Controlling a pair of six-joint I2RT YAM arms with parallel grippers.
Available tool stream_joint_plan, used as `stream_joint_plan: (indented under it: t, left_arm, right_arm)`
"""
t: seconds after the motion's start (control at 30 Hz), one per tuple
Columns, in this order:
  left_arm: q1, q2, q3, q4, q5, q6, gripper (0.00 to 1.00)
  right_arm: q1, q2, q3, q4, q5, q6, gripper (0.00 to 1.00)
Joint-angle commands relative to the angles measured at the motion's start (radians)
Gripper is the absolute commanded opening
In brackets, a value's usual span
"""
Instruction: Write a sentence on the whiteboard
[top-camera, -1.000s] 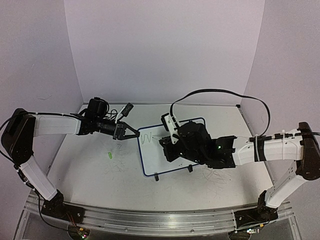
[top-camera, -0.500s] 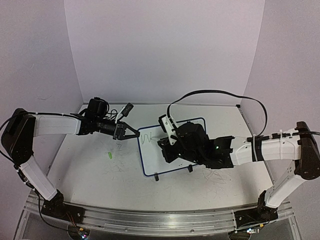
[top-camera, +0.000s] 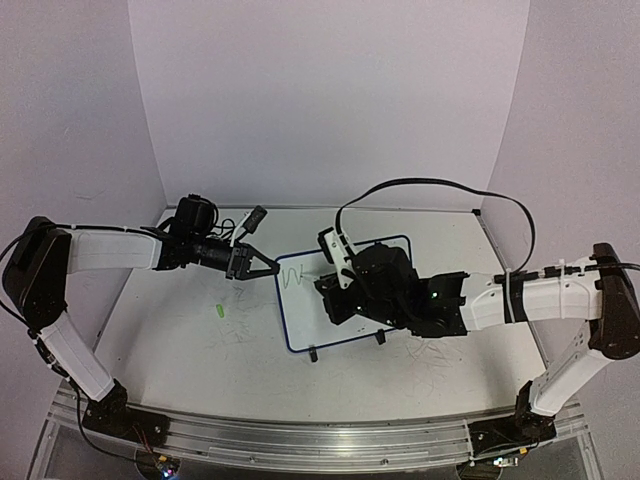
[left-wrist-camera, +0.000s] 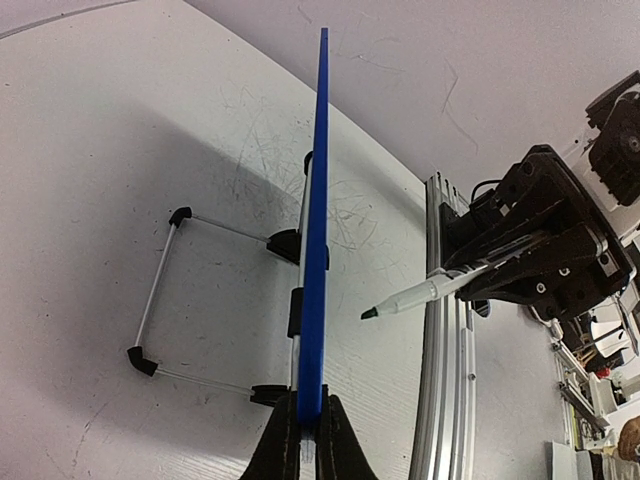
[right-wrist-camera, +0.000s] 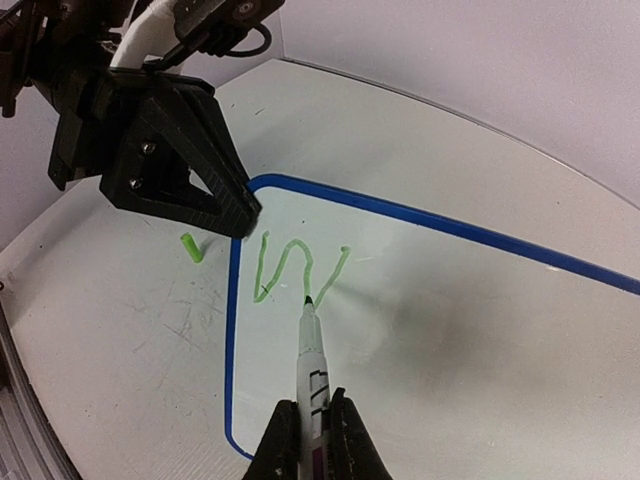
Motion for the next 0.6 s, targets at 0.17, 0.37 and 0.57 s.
stream_joint_plan:
  t: [0.17,0.37,0.57]
  left_arm:
    - [-0.02,-0.016,0.032,-0.036,-0.009,0.023,0.0]
    - [-0.021,-0.014,0.033,-0.036,-0.01,0.024,0.0]
    - [-0.021,-0.015,0.032,-0.036,-0.01,0.025,0.0]
  right_arm:
    - [-0.012,0.004,0.015,0.057,0.016,0.018,0.0]
    - [-0.016,0.022,0.025,0.058,0.002,0.022,0.0]
    - [-0.02,0.033,0.03,0.06,0.012,0.026,0.0]
